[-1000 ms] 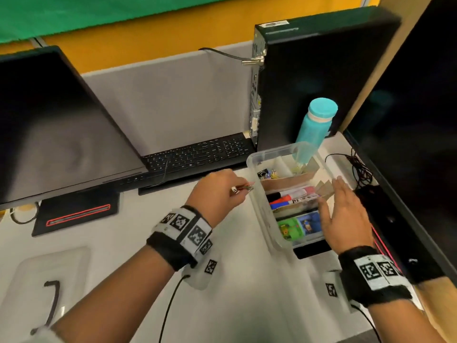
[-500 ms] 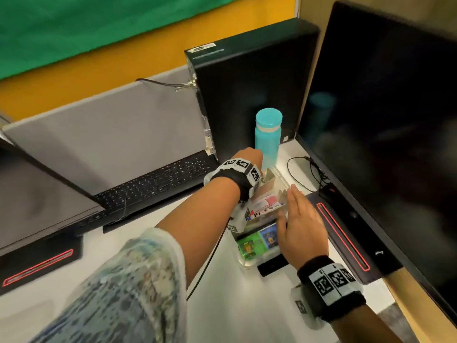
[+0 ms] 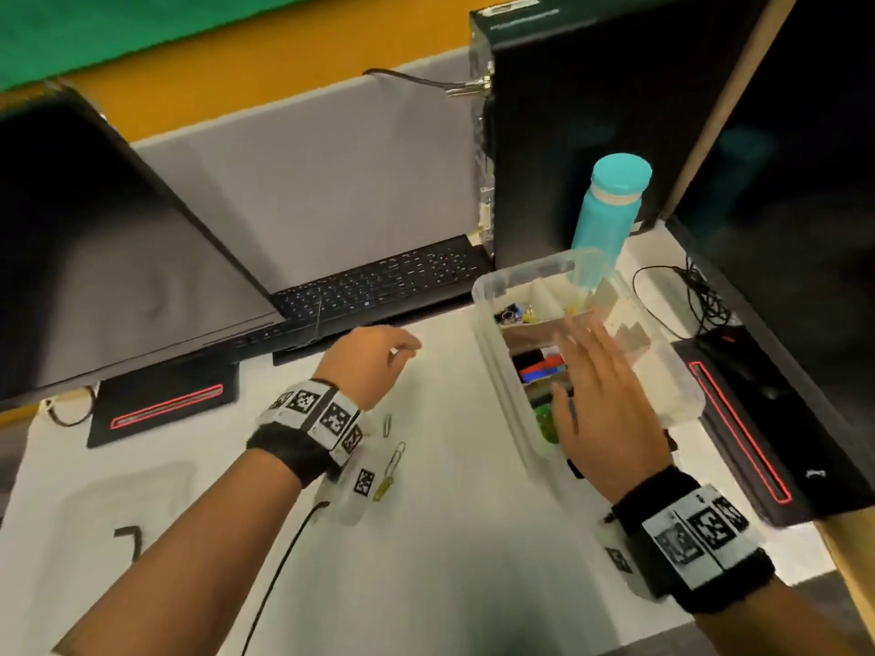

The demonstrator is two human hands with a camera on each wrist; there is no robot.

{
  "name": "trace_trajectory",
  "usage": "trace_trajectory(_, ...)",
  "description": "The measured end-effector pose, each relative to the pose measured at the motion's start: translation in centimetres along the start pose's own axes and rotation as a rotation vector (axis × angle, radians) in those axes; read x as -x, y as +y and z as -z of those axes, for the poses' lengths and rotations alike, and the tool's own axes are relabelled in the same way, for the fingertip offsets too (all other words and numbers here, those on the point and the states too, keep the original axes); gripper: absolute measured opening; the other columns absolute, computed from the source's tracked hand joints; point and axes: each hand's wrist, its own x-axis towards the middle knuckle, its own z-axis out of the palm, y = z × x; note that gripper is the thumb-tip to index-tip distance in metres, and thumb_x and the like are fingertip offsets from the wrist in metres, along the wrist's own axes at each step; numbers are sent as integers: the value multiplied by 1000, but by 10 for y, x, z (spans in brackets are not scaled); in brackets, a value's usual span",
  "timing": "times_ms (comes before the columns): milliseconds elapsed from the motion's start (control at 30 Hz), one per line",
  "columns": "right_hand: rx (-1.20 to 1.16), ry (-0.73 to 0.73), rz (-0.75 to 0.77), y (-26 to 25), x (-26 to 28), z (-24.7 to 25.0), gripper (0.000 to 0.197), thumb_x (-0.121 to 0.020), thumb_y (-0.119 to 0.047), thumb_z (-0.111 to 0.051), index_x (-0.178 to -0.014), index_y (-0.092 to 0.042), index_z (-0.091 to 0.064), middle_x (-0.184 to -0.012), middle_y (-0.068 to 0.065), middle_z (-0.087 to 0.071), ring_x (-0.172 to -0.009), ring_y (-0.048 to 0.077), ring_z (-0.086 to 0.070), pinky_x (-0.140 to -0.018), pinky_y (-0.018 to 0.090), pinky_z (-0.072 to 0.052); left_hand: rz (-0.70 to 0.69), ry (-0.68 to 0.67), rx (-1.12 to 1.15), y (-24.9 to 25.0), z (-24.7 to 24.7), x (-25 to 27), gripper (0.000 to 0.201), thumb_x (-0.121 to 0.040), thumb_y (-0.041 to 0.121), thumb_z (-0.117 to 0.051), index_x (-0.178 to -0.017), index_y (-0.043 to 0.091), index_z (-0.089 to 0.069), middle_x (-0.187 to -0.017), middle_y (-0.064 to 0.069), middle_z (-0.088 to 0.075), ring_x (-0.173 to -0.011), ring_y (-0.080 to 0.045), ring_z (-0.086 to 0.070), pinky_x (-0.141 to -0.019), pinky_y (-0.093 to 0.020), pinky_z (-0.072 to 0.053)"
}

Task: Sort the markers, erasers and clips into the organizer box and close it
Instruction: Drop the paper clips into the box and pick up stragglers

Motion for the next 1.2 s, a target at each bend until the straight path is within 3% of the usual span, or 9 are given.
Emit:
trace_trajectory(100,-67,-45,267,-44,10,-33,36,-83,-12,-55,-118,-6,-63,-125,8,-62,-124,21,-52,-103,27,-40,220,-69,-15,-68,-28,49,24,-95,32,-46,-111,32,-64,-116,9,-65,-94,-12,-62,-85,-30,-49)
trace_trajectory(200,-109,-290,374,-77,23,-78,45,-63,0,-78,-106,-10,-70,-106,3,-69,-96,19,-68,-71,27,-59,385,-117,-2,-108,-53,92,19,-90,39,-54,-105,31,-63,-107,7,-63,-98,-15,-60,-85,-31,-48)
trace_trajectory(300,-53,-498,429,-93,23,-122,49,-71,6,-65,-117,-10,-62,-119,5,-60,-103,25,-62,-64,34,-58,527,-197,57,-128,-75,123,26,-79,50,-62,-88,26,-58,-94,6,-59,-90,-17,-58,-78,-32,-47)
trace_trajectory(433,28,-518,523,-106,10,-150,50,-43,7,-82,-87,-14,-71,-88,3,-67,-71,21,-65,-35,22,-44,557,-174,186,-136,-95,140,33,-76,51,-67,-86,22,-54,-86,7,-55,-80,-13,-54,-65,-24,-39)
trace_trajectory(500,43,-516,518,-113,1,-156,39,-50,2,-83,-82,-14,-68,-85,2,-64,-74,20,-63,-40,23,-45,530,-130,255,-136,-99,142,27,-78,45,-68,-82,24,-51,-82,9,-53,-75,-11,-52,-61,-21,-36)
trace_trajectory(633,47,-617,317,-107,-9,-163,12,-92,-15,-50,-101,-12,-57,-110,3,-53,-106,21,-45,-86,29,-43,459,-101,347,-137,-104,143,15,-81,30,-65,-76,31,-51,-80,11,-54,-78,-12,-56,-66,-19,-40)
trace_trajectory(800,-135,-722,85,-109,-5,-157,7,-86,-10,-50,-84,-16,-48,-91,0,-51,-85,16,-48,-75,23,-41,347,-80,283,-137,-104,146,7,-85,23,-58,-84,28,-53,-80,13,-49,-81,-11,-54,-70,-19,-42)
trace_trajectory(1033,-872,-642,-460,-105,17,-151,18,-93,3,-40,-84,-13,-41,-71,9,-51,-58,17,-52,-59,25,-46,254,-99,203,-139,-108,145,13,-85,17,-53,-97,17,-57,-90,5,-53,-84,-14,-52,-77,-25,-45)
trace_trajectory(1200,-842,-657,-420,-110,20,-153,17,-91,0,-38,-85,-15,-42,-68,5,-44,-58,16,-41,-57,26,-36,352,29,645,-137,-100,140,17,-89,4,-50,-95,15,-62,-85,1,-59,-74,-13,-57,-69,-20,-47)
